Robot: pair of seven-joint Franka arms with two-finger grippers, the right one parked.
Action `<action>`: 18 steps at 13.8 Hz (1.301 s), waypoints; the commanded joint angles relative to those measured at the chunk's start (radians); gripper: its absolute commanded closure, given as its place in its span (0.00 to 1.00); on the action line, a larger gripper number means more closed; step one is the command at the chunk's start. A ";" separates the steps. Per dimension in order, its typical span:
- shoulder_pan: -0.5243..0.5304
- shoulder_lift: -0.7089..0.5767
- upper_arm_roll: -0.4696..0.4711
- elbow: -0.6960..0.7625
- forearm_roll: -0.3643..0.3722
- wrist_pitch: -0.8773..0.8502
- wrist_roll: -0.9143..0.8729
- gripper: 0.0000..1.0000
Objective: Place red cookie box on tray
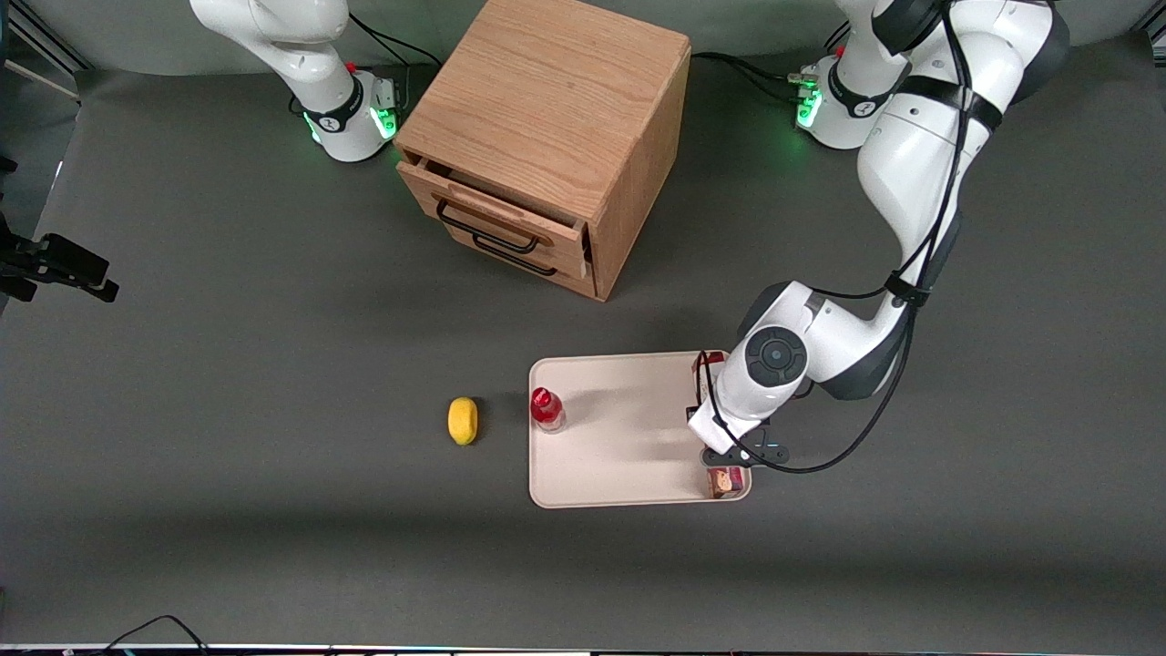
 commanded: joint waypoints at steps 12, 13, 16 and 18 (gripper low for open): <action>0.132 -0.384 0.014 -0.054 -0.186 -0.210 0.157 0.00; 0.159 -0.430 0.014 -0.055 -0.199 -0.276 0.234 0.00; 0.277 -0.570 0.021 -0.080 -0.230 -0.445 0.476 0.00; 0.320 -0.686 0.070 -0.167 -0.250 -0.456 0.590 0.00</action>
